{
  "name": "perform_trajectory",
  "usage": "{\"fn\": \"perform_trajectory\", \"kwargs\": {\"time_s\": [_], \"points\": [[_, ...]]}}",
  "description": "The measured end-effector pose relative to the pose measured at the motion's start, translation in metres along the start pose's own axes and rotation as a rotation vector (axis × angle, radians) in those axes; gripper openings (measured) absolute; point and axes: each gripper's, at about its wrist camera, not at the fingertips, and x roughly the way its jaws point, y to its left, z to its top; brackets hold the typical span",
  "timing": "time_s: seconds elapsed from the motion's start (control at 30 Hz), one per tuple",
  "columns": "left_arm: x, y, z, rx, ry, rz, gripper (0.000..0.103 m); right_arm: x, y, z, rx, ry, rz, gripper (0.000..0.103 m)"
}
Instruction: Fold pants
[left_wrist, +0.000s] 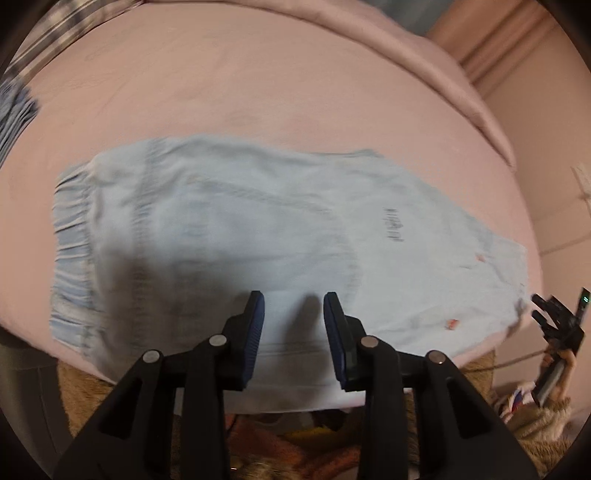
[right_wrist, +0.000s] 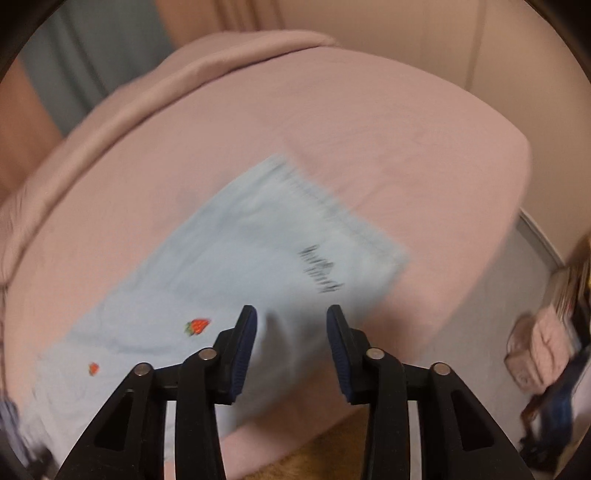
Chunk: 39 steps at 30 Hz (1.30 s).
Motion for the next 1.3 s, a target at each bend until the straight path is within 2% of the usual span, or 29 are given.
{"fn": "perform_trajectory", "kwargs": {"time_s": [0.1, 0.17, 0.27, 0.3, 0.33, 0.37, 0.4, 0.5, 0.57, 0.7, 0.77, 0.9, 1.0, 1.07, 1.1, 1.13, 1.23, 1.3], "points": [[0.007, -0.017, -0.001, 0.045, 0.021, -0.036, 0.039, 0.000, -0.036, 0.011, 0.085, -0.012, -0.004, 0.047], [0.019, -0.022, -0.003, 0.043, 0.068, -0.059, 0.039, 0.007, -0.031, 0.005, 0.124, -0.004, 0.024, 0.047], [0.031, -0.021, -0.007, 0.039, 0.090, -0.043, 0.039, 0.018, -0.032, 0.000, 0.150, 0.025, 0.090, 0.047], [0.032, -0.024, -0.009, 0.036, 0.090, -0.041, 0.039, 0.025, -0.032, 0.000, 0.158, 0.034, 0.108, 0.039], [0.033, -0.024, -0.010, 0.031, 0.092, -0.042, 0.039, 0.028, -0.034, 0.000, 0.160, 0.043, 0.109, 0.020], [0.033, -0.023, -0.009, 0.025, 0.095, -0.043, 0.039, 0.032, -0.034, 0.001, 0.163, 0.046, 0.094, 0.008], [0.034, -0.025, -0.010, 0.021, 0.098, -0.041, 0.039, 0.028, -0.027, 0.003, 0.171, 0.040, 0.091, 0.003], [0.036, -0.026, -0.013, 0.014, 0.108, -0.033, 0.039, 0.010, -0.020, 0.006, 0.210, -0.030, 0.107, 0.002], [0.037, -0.028, -0.012, 0.020, 0.110, -0.020, 0.039, 0.007, -0.022, 0.006, 0.218, -0.045, 0.108, 0.002], [0.035, -0.032, -0.009, 0.030, 0.129, -0.003, 0.039, 0.034, -0.024, 0.002, 0.200, 0.009, 0.047, 0.000], [0.034, -0.037, -0.001, 0.036, 0.137, -0.002, 0.037, 0.036, -0.026, 0.000, 0.203, 0.006, 0.052, 0.000], [0.026, -0.054, 0.032, 0.064, 0.068, -0.052, 0.039, 0.020, -0.023, 0.004, 0.164, 0.023, -0.007, 0.000], [0.032, -0.072, 0.064, 0.083, 0.022, -0.087, 0.044, -0.003, -0.010, 0.024, 0.081, -0.055, -0.016, 0.009], [0.047, -0.083, 0.084, 0.077, 0.029, -0.127, 0.044, -0.005, -0.003, 0.037, 0.047, -0.077, 0.014, 0.030], [0.056, -0.087, 0.092, 0.069, 0.039, -0.145, 0.043, -0.001, 0.003, 0.049, 0.035, -0.076, 0.041, 0.047], [0.063, -0.090, 0.097, 0.064, 0.046, -0.151, 0.042, 0.002, 0.006, 0.055, 0.025, -0.076, 0.059, 0.051], [0.091, -0.100, 0.110, 0.060, 0.059, -0.135, 0.042, 0.028, 0.021, 0.077, 0.001, -0.039, 0.118, 0.051], [0.100, -0.101, 0.115, 0.059, 0.064, -0.112, 0.041, 0.047, 0.030, 0.088, -0.012, -0.015, 0.114, 0.051]]}}
